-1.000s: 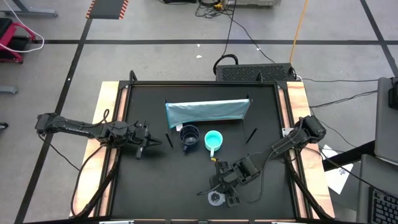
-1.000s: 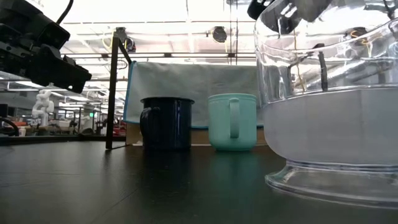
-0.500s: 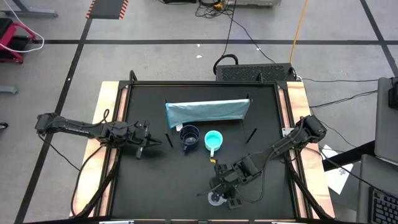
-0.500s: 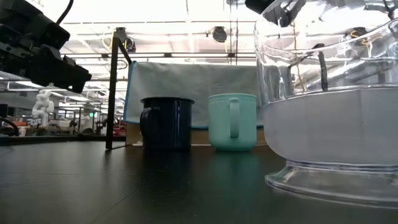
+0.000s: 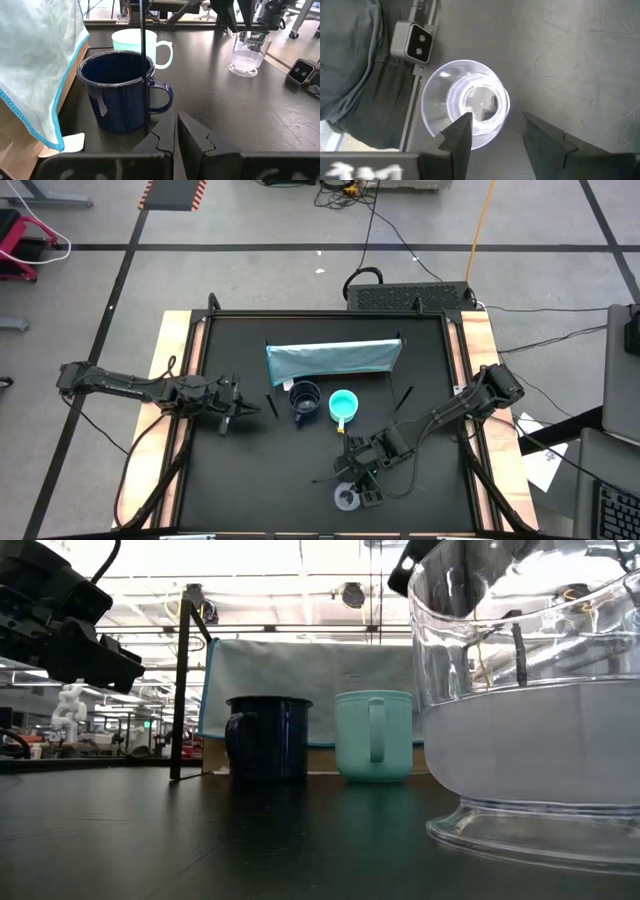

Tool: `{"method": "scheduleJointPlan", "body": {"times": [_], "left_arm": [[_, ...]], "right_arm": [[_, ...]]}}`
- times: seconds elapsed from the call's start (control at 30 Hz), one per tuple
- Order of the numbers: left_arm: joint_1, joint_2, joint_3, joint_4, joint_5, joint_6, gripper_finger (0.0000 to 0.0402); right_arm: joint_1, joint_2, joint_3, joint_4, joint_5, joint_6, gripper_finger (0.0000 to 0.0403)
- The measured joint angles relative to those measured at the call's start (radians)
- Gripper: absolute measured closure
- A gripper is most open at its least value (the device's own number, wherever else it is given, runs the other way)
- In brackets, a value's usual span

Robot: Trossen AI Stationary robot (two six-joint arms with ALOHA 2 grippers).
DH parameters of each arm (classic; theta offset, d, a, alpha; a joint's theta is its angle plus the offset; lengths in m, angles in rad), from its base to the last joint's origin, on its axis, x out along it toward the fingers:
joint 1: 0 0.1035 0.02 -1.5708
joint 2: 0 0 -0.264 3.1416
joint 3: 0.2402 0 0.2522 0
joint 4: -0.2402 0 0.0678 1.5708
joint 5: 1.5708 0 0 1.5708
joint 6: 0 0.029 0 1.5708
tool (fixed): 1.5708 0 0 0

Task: Stack small to large cups/mugs on shelf
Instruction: Move the transparent mug to the center of the table

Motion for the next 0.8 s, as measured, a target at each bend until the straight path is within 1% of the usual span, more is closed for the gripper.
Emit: {"method": "scheduleJointPlan", "body": {"times": [0.17, 0.3, 0.8], "left_arm": [[0.0, 0.0, 0.0, -0.002, 0.0, -0.002, 0.0378], [0.0, 0.0, 0.0, -0.001, 0.0, -0.002, 0.0378], [0.0, 0.0, 0.0, -0.001, 0.0, -0.002, 0.0378]], "right_arm": [[-0.004, 0.0, -0.022, 0.014, 0.0, 0.002, 0.0244], [-0.003, 0.0, -0.043, 0.067, -0.002, 0.006, 0.0243], [0.0, 0.003, -0.045, 0.069, -0.003, 0.01, 0.0243]]}}
